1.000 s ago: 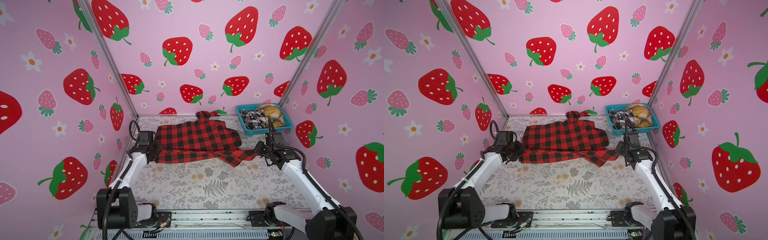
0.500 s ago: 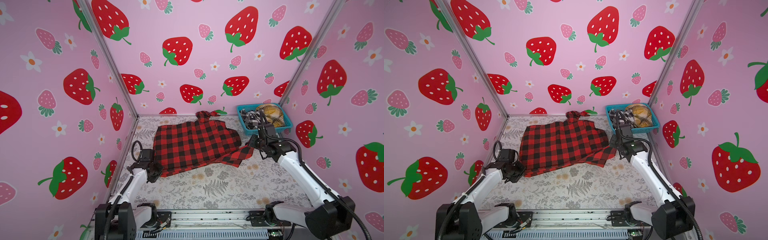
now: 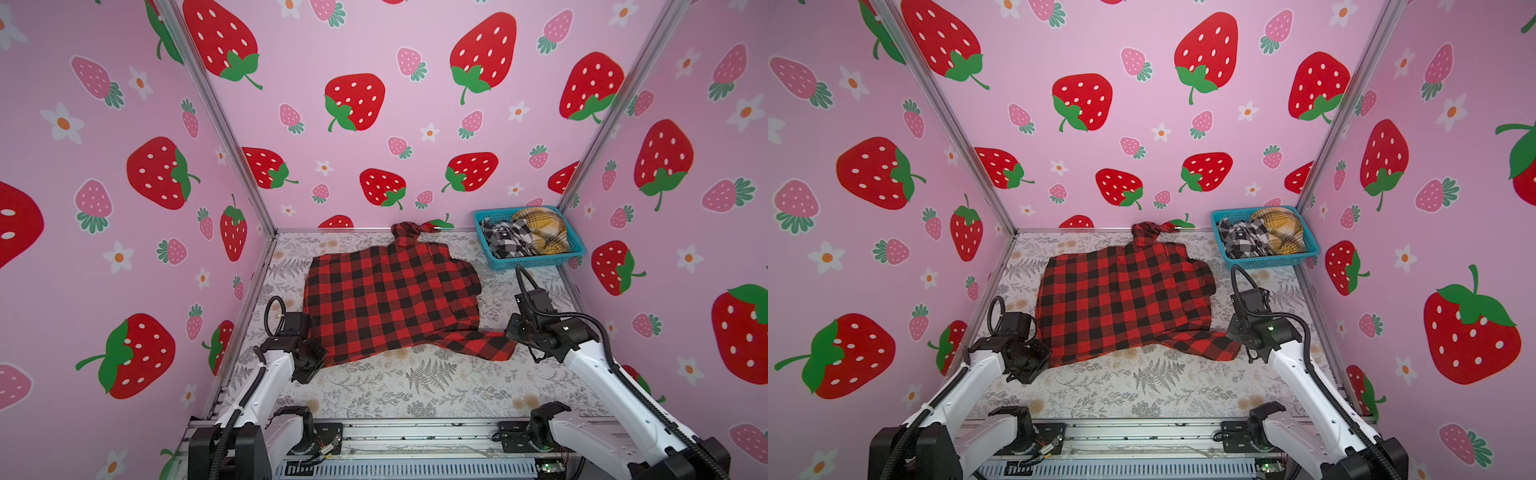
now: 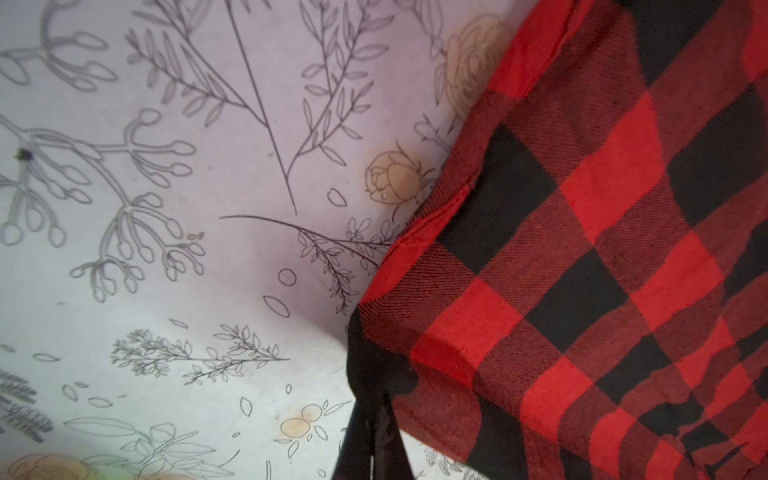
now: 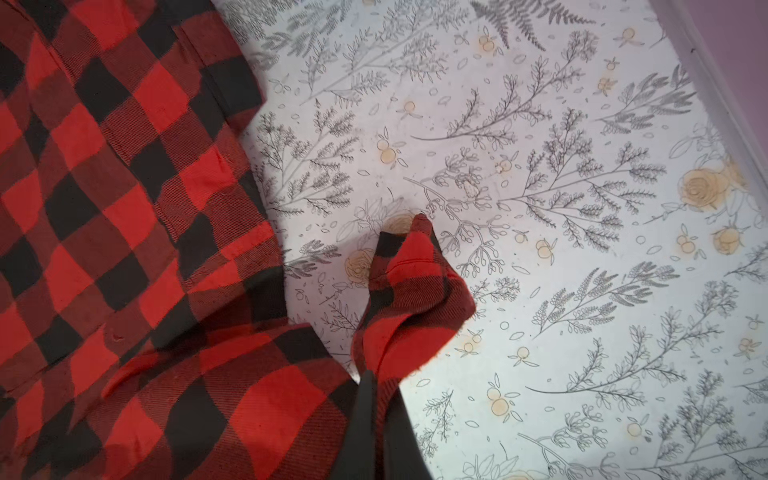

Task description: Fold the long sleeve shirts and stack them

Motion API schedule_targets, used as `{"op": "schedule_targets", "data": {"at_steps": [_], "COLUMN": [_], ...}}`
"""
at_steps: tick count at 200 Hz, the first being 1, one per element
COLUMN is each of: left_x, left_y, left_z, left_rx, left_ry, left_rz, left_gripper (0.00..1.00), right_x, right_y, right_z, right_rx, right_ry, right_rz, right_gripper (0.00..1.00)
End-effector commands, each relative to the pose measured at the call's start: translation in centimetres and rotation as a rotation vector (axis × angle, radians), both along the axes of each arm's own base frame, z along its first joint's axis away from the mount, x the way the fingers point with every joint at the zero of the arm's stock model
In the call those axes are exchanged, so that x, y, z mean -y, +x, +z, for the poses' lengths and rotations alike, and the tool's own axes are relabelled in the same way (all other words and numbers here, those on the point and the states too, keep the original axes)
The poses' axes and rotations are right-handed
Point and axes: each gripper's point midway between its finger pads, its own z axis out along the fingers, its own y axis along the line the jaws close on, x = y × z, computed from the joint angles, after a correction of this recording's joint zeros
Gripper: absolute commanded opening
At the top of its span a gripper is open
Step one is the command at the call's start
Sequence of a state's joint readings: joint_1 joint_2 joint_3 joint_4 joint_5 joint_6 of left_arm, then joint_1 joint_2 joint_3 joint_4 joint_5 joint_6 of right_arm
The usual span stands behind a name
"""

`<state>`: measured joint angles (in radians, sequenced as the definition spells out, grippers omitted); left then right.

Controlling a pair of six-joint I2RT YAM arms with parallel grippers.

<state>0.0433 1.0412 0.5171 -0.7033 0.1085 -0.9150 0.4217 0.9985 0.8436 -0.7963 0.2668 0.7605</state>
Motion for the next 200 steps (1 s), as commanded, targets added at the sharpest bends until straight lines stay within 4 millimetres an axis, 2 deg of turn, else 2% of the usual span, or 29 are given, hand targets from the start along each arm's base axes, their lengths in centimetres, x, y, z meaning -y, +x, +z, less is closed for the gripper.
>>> {"op": "schedule_targets", "data": {"at_steps": [1, 41, 74, 112, 145, 170, 200], "left_x": [-0.5, -1.3, -1.9, -2.8, -3.0, -2.3, -2.6], "left_y": [1.3, 5.6, 9.2, 13.4, 16.2, 17.8, 18.1], "left_z": [1.9, 3.3, 3.5, 4.4, 4.3, 3.6, 2.4], "left_rx": [0.032, 0.096, 0.116, 0.173, 0.188, 0.202, 0.163], "left_ry": [0.022, 0.022, 0.029, 0.03, 0.024, -0.023, -0.01], "left_rz": [0.005, 0.02, 0.026, 0.018, -0.007, -0.036, -0.027], "left_gripper": [0.0, 0.0, 0.0, 0.0, 0.0, 0.0, 0.0], "right_x": [-0.7, -3.7, -6.7, -9.5, -11.3, -12.0, -12.4], "right_y": [2.8, 9.7, 16.1, 21.8, 24.9, 26.2, 27.0], "right_z": [3.7, 7.3, 9.2, 8.5, 7.3, 5.9, 4.5], "right_rx": [0.085, 0.165, 0.209, 0.197, 0.179, 0.15, 0.13], "right_ry": [-0.003, -0.014, -0.038, -0.069, -0.077, -0.091, -0.1], "right_rz": [-0.003, 0.048, 0.107, 0.156, 0.193, 0.206, 0.222], "right_gripper": [0.0, 0.0, 0.0, 0.0, 0.0, 0.0, 0.0]}}
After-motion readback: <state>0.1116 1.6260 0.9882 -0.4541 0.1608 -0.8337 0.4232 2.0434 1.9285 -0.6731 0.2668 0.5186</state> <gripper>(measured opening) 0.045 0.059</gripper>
